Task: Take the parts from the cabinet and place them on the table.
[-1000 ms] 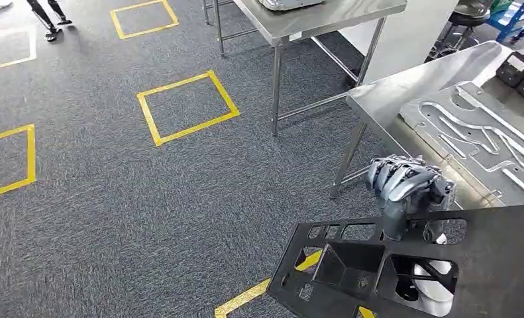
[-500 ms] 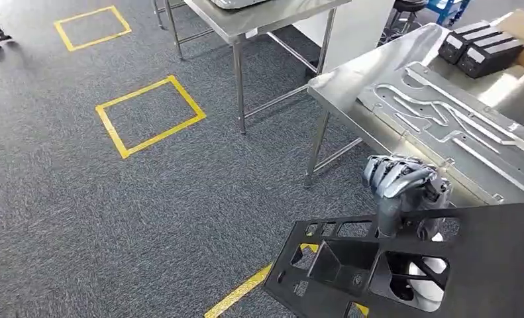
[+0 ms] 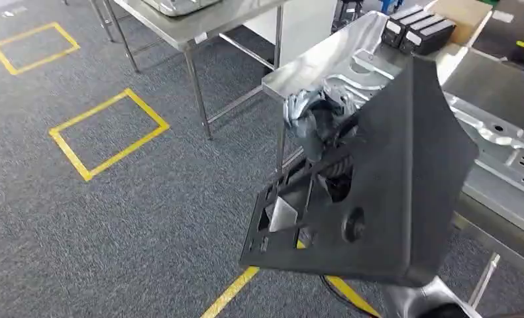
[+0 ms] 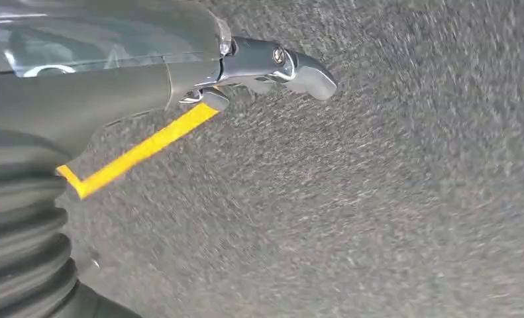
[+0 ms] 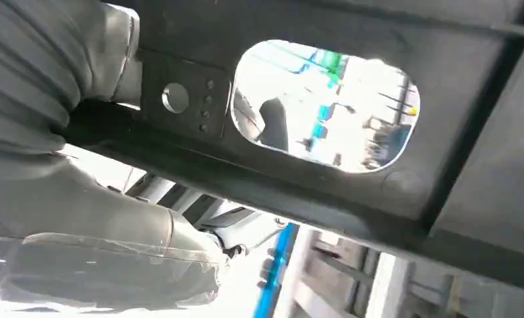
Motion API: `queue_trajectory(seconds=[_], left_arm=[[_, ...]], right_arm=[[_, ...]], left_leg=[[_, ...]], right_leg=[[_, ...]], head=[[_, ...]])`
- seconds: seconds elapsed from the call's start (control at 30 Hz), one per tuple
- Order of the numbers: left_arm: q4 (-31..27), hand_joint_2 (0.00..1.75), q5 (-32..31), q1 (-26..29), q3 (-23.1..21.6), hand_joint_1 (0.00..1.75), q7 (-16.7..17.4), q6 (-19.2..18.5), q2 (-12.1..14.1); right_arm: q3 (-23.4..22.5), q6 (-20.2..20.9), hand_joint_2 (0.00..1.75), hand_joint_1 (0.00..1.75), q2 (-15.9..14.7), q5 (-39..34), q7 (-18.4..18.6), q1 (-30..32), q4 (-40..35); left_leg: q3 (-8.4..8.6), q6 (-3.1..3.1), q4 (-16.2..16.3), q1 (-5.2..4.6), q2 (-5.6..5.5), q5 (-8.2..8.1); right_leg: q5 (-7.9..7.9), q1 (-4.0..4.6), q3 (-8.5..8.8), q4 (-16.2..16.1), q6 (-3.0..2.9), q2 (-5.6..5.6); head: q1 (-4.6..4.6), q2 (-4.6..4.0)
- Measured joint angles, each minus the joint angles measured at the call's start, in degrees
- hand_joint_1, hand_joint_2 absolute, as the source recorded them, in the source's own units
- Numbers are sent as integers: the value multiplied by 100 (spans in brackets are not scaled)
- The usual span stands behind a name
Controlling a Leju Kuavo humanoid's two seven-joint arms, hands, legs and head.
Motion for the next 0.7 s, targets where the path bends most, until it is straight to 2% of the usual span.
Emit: queue_trajectory(seconds=[0.07, 0.1, 0.13, 0.17, 0.2, 0.23, 0.27, 0.3, 0.33, 0.37, 0.4, 0.43, 0.47, 0.5, 0.57, 0.6, 0.63, 0.67, 0.7], left_arm=[[0, 175, 0, -17, 0, 0, 0, 7, 0], [2, 175, -5, -29, 0, 0, 2, 7, -4], [2, 175, -7, -49, 0, 0, 2, 5, -9], [2, 175, -7, -45, 0, 0, 4, 5, -11], [2, 175, -7, -25, 0, 0, 7, 7, -11], [2, 175, -5, -8, 0, 0, 4, 7, -11], [2, 175, -7, -1, 0, 0, 4, 7, -11], [2, 175, -5, -4, 0, 0, 4, 7, -11], [2, 175, -5, -9, 0, 0, 7, 7, -11], [2, 175, -5, -10, 0, 0, 7, 9, -11], [2, 175, -5, -11, 0, 0, 9, 17, -11], [2, 175, -5, -10, 0, 0, 11, 20, -11], [2, 175, -5, -8, 0, 0, 15, 20, -13], [2, 175, -7, -4, 0, 0, 17, 20, -13], [2, 175, -5, -3, 2, 0, 24, 13, -15], [2, 175, -7, -10, 2, 0, 35, 15, -20], [2, 175, -7, -19, 2, 0, 46, 13, -20], [4, 175, -7, -11, 0, 0, 55, 15, -31], [4, 175, -7, 4, 2, 0, 59, 18, -31]], right_arm=[[62, 125, 175, 175, 15, -62, -35, -93, 182], [79, 156, 175, 175, 15, -70, -39, -127, 228], [94, 158, 175, 175, 15, -83, -50, -171, 291], [108, 156, 175, 175, 18, -83, -50, -231, 346], [123, 158, 175, 175, 29, -83, -57, -267, 394], [143, 158, 175, 175, 39, -83, -57, -269, 429], [162, 158, 175, 175, 48, -83, -59, -264, 466], [178, 173, 175, 175, 48, -96, -66, -263, 510], [184, 238, 175, 175, 46, -162, -90, -265, 545], [186, 342, 175, 175, 48, -267, -116, -269, 558], [193, 448, 175, 175, 48, -387, -125, -288, 560], [193, 505, 175, 175, 48, -515, -123, -311, 558], [191, 523, 175, 175, 46, -607, -116, -347, 558], [188, 532, 175, 175, 46, -654, -83, -357, 532], [120, 530, 175, 175, 7, -715, -46, -333, 475], [64, 530, 175, 175, -26, -737, -28, -327, 440], [20, 532, 175, 175, -37, -750, -26, -318, 416], [-19, 534, 175, 175, -50, -776, -29, -328, 392], [-39, 534, 175, 175, -50, -787, -26, -324, 383]], left_leg=[[-3, 55, -1, -25, 93, 12], [14, 115, -69, 28, 149, 53], [31, 163, -111, 30, 232, 82], [25, 203, -116, 23, 284, 82], [23, 220, -116, 8, 357, 78], [23, 231, -116, -2, 431, 70], [18, 238, -112, -6, 498, 65], [20, 239, -110, -9, 562, 60], [27, 236, -108, -10, 621, 52], [38, 229, -101, -10, 679, 36], [58, 216, -90, -13, 739, 16], [78, 196, -77, -27, 786, -13], [82, 160, -52, -76, 837, -42], [76, 137, -54, -87, 879, -51], [113, 97, -73, -98, 1034, -67], [129, 52, -65, -101, 1080, -99], [108, 19, -14, -63, 904, -149], [31, 3, 195, -40, 628, -308], [-145, -12, 605, -20, 498, -536]], right_leg=[[39, -30, -11, -49, 72, 101], [39, 10, -23, -51, 117, 112], [-50, 27, -50, 41, 125, -244], [-237, 42, -181, 305, 126, -453], [-477, 36, -406, 776, 132, -535], [-673, 26, -635, 1255, 141, -556], [-790, 16, -831, 1648, 152, -561], [-765, 5, -914, 1801, 166, -571], [-623, 3, -853, 1660, 168, -586], [-384, 5, -658, 1271, 159, -616], [-118, 8, -367, 716, 137, -682], [90, 29, -75, 172, 91, -876], [-11, 117, 13, -30, 59, -1159], [16, 114, -12, -37, 26, -1066], [20, 125, -40, -39, 1, -916], [49, 73, -20, -86, -44, -835], [66, 44, 1, -108, -63, -811], [71, 31, -1, -112, -90, -742], [77, 27, -3, -113, -108, -679]], head=[[2, 0], [2, 0], [4, 0], [2, 0], [4, 0], [2, 0], [2, 0], [2, 0], [4, 0], [2, 0], [2, 0], [4, 0], [4, 0], [2, 0], [2, 0], [2, 0], [2, 0], [4, 0], [2, 0]])
